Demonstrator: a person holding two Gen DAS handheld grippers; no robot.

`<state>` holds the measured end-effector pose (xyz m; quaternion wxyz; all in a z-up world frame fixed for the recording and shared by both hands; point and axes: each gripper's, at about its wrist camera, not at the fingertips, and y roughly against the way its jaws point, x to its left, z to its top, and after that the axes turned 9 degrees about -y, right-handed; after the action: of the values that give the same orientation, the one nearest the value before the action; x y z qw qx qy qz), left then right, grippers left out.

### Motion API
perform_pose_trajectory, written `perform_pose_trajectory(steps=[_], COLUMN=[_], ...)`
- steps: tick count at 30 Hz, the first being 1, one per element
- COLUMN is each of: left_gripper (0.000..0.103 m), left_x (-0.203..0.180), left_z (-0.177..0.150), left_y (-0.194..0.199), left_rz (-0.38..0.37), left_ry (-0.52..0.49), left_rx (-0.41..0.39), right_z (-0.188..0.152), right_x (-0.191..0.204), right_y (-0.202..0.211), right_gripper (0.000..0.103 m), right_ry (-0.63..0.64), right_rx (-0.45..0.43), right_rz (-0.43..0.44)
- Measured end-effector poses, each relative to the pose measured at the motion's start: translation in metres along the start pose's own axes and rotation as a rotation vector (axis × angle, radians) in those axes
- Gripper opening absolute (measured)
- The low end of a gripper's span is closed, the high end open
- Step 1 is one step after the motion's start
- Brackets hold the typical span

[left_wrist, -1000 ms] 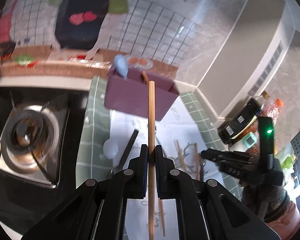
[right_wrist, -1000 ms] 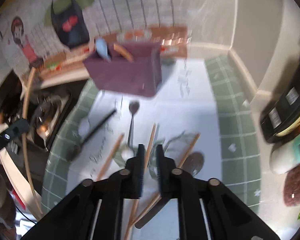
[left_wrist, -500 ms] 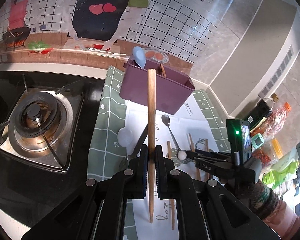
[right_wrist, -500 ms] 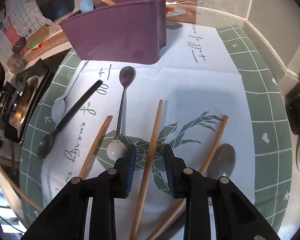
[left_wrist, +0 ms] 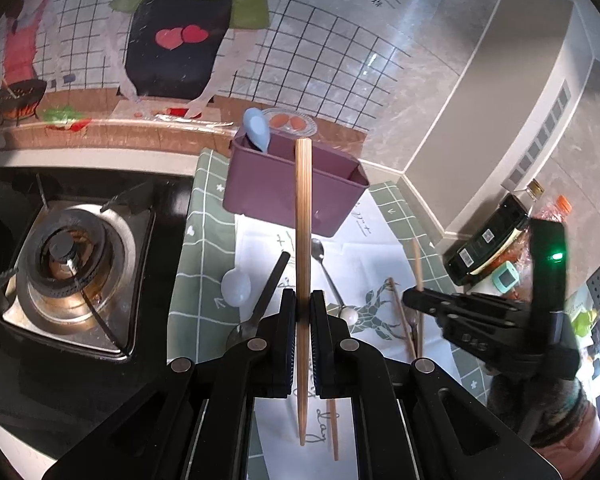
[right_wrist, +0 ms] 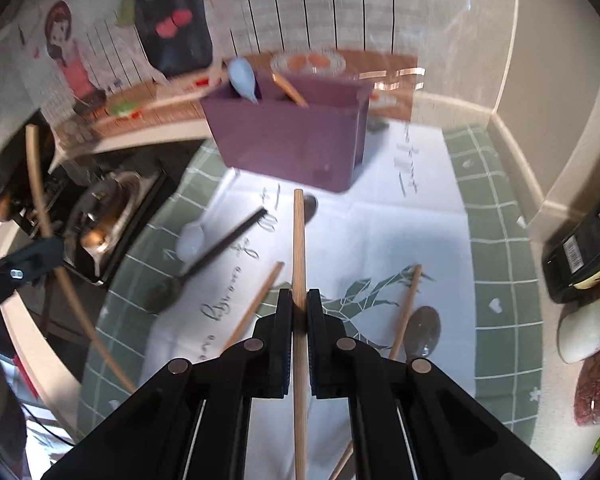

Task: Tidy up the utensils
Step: 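Lift both chopsticks upright and carry them above the purple caddy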

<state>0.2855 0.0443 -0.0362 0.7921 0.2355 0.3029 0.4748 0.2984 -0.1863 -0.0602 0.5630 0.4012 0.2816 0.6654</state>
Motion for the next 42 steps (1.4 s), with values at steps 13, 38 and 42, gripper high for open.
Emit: perform_pose_trajectory(steps=[13,38,42], left_gripper=[0.007,0.007,0.007], left_x=[-0.023,-0.018,-0.003], left_z=[0.081,0.249,0.244], left_y=[0.051,-0.009,-0.05], left_rz=[-0.026,0.154,0.147], left_ry=[-0.137,-0.258,-0.236], left_rx=[-0.179,-0.437,-0.37], right_z=[0.067,0.225,0.23], right_x=[0.039,0.042,0.031], right_y=[0.113,0.127,0.082], right_gripper=[0.006,0.006,0.006], right_ry=[0.069,0.1,0.081], right_rx=[-0.271,-0.481,-0.405], right_rz=[0.027,-0.005,0.007])
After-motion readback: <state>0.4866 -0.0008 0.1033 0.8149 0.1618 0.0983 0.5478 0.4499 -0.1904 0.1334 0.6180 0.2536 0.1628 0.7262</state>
